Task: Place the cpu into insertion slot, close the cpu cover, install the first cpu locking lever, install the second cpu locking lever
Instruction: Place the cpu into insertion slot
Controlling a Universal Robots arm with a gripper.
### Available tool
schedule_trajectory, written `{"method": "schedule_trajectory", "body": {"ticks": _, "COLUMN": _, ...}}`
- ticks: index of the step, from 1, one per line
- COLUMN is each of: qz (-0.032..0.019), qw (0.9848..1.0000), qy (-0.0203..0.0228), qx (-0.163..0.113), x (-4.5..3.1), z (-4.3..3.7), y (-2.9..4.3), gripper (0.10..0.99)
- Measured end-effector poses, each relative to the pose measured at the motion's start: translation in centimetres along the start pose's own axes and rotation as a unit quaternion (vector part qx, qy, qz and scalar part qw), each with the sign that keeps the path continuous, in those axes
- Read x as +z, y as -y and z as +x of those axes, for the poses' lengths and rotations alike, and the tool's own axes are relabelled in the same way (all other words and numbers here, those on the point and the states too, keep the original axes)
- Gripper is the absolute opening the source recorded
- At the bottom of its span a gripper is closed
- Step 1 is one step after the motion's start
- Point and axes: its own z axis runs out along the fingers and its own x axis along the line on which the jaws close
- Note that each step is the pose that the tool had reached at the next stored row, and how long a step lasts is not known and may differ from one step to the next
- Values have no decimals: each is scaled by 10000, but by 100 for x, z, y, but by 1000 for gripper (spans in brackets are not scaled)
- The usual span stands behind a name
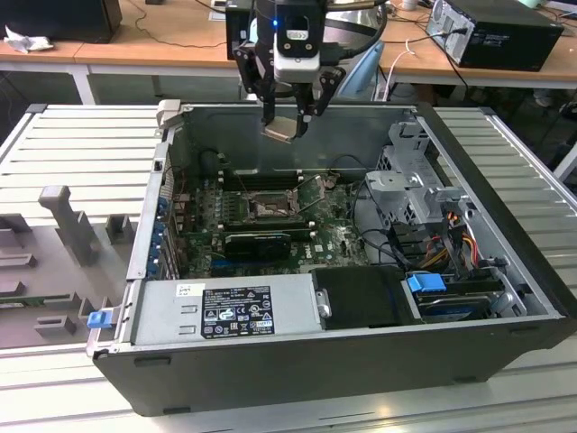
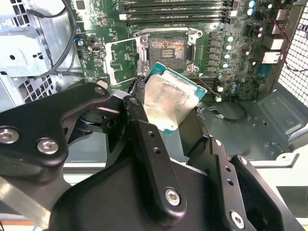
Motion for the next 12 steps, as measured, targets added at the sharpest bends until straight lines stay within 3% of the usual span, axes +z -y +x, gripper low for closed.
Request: {"method": "schedule_trajectory", "body": {"ticks": 12, "qz": -7, "qw": 9996, "qy": 26, "qx": 296, "x": 1, "z": 0, "y": 0, "gripper": 529}}
